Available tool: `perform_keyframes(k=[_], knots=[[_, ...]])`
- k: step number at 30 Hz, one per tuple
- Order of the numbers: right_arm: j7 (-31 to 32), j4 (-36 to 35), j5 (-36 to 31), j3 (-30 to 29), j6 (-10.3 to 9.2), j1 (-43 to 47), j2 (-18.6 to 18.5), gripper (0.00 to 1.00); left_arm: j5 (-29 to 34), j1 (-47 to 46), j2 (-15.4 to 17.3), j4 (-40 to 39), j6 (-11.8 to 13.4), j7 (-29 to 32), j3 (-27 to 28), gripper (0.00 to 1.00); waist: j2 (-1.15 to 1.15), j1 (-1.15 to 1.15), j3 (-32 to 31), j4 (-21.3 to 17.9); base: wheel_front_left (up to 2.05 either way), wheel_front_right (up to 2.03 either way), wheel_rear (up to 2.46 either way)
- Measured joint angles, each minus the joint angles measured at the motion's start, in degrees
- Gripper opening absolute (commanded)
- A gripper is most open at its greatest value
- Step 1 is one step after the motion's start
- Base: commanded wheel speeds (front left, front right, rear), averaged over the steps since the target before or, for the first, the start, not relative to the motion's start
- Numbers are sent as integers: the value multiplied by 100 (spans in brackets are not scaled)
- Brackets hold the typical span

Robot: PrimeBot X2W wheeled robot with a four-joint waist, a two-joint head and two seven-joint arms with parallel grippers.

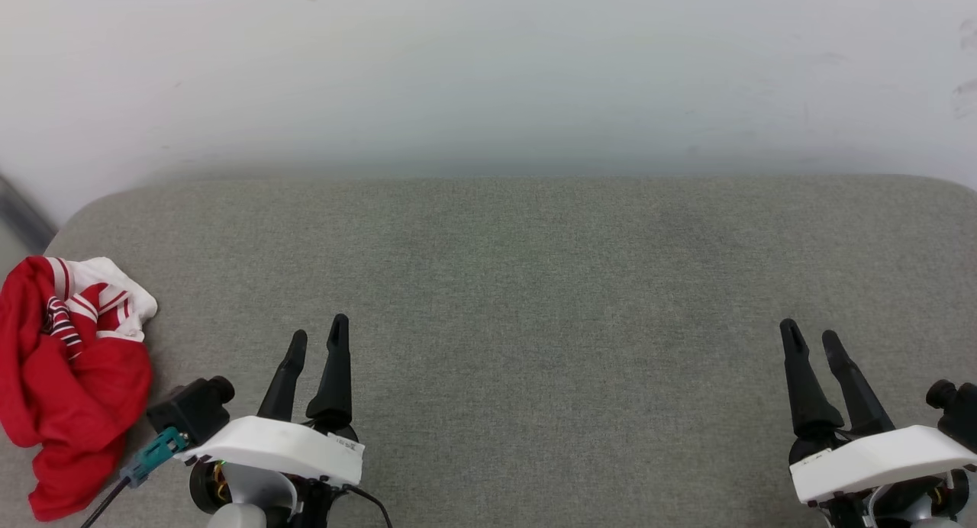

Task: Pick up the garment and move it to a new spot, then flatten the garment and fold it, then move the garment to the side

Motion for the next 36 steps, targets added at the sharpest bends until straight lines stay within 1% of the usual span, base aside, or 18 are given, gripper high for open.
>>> perform_keyframes(k=[5,12,29,36], knots=[[44,-82,-453,-1,0,40,3,100,468,-5,22,36,26,-82,-116,100,0,1,7,8,0,0,0],[44,-222,-1058,-18,0,104,16,100,1034,-59,85,124,141,-199,-247,100,0,1,8,13,0,0,0],[2,-435,-2192,-36,0,274,58,100,2001,-103,172,231,301,-436,-498,100,0,1,-1,46,0,0,0],[-67,-516,-2617,-55,0,301,69,100,2377,-104,186,296,326,-544,-573,100,0,0,-6,51,0,0,0]])
